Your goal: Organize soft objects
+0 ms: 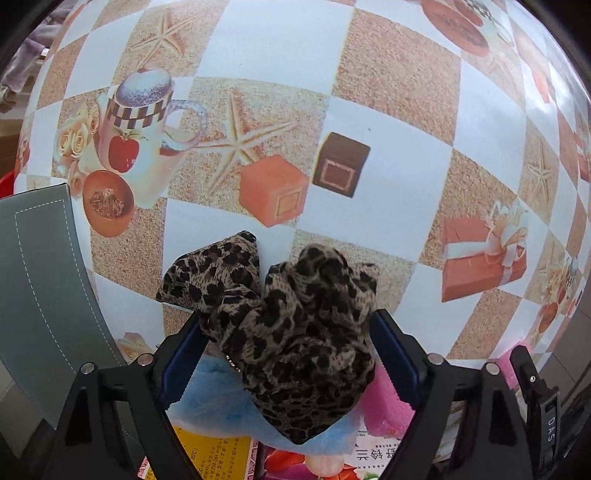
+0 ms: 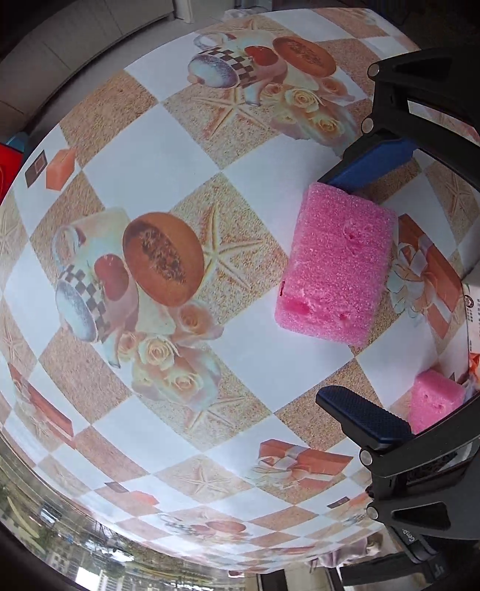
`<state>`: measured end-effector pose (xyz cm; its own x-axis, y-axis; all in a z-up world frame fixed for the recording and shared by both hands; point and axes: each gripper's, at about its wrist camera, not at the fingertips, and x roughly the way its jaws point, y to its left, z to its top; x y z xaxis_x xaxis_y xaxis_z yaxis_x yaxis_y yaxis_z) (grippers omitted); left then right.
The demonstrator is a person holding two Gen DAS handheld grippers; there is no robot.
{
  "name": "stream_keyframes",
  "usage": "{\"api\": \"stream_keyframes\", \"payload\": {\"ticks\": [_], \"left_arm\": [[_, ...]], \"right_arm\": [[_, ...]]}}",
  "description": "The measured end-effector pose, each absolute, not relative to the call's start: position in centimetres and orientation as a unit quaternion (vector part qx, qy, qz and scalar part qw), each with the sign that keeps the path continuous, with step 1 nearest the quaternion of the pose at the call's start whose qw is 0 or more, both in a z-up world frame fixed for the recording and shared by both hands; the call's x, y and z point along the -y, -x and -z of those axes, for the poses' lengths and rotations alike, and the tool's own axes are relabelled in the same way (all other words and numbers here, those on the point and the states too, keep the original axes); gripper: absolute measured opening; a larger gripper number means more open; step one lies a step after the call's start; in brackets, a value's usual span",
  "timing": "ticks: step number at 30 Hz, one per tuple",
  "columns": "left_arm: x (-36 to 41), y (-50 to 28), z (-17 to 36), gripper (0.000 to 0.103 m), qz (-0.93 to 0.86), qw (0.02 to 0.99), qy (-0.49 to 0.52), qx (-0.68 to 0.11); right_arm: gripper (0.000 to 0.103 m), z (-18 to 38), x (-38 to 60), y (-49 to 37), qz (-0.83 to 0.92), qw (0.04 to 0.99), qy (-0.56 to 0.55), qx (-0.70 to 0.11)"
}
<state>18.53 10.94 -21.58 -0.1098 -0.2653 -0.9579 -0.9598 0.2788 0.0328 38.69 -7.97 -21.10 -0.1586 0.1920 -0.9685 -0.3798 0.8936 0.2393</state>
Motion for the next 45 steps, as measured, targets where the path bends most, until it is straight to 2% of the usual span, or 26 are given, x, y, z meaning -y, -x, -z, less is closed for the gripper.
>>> {"api": "stream_keyframes", "payload": {"ticks": [2, 3, 4, 5, 20, 32, 45], "left_arm": [[-10.7, -19.0, 21.3, 0.066, -0.358, 0.478, 0.475, -0.647], [-10.6, -19.3, 21.1, 0.060, -0.357, 0.480, 0.469, -0.649], [-10.5, -19.6, 20.9, 0.046, -0.356, 0.485, 0.462, -0.651], [-10.4, -19.9, 20.7, 0.037, -0.352, 0.493, 0.453, -0.654], [-8.9, -21.1, 13.5, 0.037, -0.309, 0.612, 0.370, -0.627], [-1.9, -21.0, 9.6, 0.037, -0.252, 0.671, 0.318, -0.621], [5.8, -17.6, 5.5, 0.037, -0.157, 0.715, 0.266, -0.627]], "right_arm": [[0.091, 20.9, 7.9, -38.5, -0.225, 0.650, 0.079, -0.721], [0.087, 20.8, 7.6, -38.3, -0.228, 0.654, 0.088, -0.716], [0.077, 20.6, 7.6, -38.2, -0.231, 0.657, 0.096, -0.711], [0.075, 20.5, 7.7, -38.1, -0.234, 0.661, 0.101, -0.706], [0.074, 18.7, 12.9, -38.9, -0.261, 0.638, 0.048, -0.723], [0.074, 15.0, 16.2, -37.1, -0.275, 0.634, 0.016, -0.723], [0.074, 12.5, 20.8, -32.2, -0.277, 0.647, 0.034, -0.710]]}}
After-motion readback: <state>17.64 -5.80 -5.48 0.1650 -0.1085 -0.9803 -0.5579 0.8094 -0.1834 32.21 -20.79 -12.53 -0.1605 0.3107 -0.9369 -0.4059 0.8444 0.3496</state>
